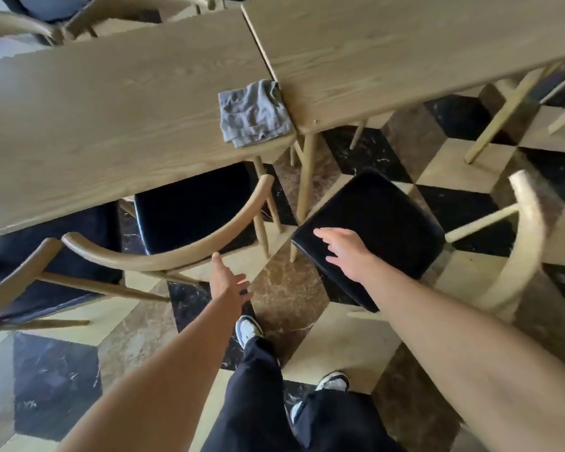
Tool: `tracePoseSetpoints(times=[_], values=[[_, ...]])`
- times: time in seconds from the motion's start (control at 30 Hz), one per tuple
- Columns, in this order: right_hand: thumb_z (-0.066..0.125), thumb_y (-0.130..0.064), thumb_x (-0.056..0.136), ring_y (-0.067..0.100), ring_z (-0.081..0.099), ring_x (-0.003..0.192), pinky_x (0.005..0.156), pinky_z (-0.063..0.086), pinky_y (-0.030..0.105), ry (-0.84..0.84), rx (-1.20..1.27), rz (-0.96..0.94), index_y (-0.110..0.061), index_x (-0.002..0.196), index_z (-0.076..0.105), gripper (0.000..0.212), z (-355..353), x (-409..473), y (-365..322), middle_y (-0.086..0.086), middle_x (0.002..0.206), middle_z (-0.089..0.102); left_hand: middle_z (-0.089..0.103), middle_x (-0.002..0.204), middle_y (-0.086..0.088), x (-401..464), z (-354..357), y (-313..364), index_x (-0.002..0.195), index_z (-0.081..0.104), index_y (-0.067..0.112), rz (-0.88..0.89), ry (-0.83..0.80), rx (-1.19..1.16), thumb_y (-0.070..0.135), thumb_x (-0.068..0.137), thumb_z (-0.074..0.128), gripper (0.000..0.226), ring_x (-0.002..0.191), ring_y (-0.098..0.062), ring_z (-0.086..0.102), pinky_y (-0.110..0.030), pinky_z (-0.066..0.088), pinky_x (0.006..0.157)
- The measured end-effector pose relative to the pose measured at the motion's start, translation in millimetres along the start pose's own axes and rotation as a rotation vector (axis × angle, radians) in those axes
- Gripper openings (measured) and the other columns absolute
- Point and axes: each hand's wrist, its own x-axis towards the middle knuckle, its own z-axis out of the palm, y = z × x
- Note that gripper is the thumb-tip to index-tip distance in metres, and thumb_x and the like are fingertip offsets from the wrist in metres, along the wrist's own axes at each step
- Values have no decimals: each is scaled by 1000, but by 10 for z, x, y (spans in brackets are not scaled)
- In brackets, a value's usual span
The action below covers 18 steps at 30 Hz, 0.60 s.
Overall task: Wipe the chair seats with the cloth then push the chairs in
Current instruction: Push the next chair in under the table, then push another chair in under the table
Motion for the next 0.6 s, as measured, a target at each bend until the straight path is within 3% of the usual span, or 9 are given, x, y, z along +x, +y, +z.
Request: tracePoseSetpoints(times=[0.07,0.13,0.27,0.33,0.4,0.5,0.6], values=[[71,-24,92,16,56,107,99,48,37,30,25,-65,-17,121,68,30,-357,-206,129,-1,112,65,59,125,-17,-226,432,-266,143,43,11,-6,-78,100,66,94,33,75,106,-34,59,-49,49,86],[71,-22,91,16,61,107,92,51,33,97,53,-113,-15,119,69,29,-790,-389,273,2,117,68,54,137,-17,-528,880,-528,145,42,12,11,-176,190,62,97,32,70,114,-35,58,-49,49,84],[69,-20,91,24,64,112,94,55,37,211,147,-163,-21,105,69,14,-1593,-623,426,10,116,69,61,116,-20,-1038,1611,-969,137,48,4,14,-331,264,51,100,42,60,95,-35,61,-46,50,80],[67,-20,93,24,65,109,89,58,34,269,162,-187,-22,109,69,17,-1898,-658,450,7,112,70,60,119,-23,-1186,1869,-1133,139,45,4,12,-362,391,47,101,44,57,104,-38,61,-49,49,84],[66,-24,94,17,65,106,82,58,29,330,135,-202,-24,114,68,20,-2229,-673,465,-2,113,68,60,122,-21,-1292,2127,-1298,138,46,6,40,-346,565,42,101,46,52,108,-37,61,-47,52,77],[66,-32,95,15,64,98,87,59,33,415,63,-140,-26,115,67,21,-2679,-610,482,-7,107,65,64,113,-18,-1335,2470,-1449,129,53,3,109,-357,730,36,100,49,44,101,-35,65,-47,55,75],[66,-33,94,20,64,98,89,59,40,493,-26,-63,-23,111,66,20,-3065,-494,532,-1,105,64,64,106,-13,-1277,2774,-1497,123,55,3,88,-361,784,32,98,51,38,92,-32,64,-46,55,76]])
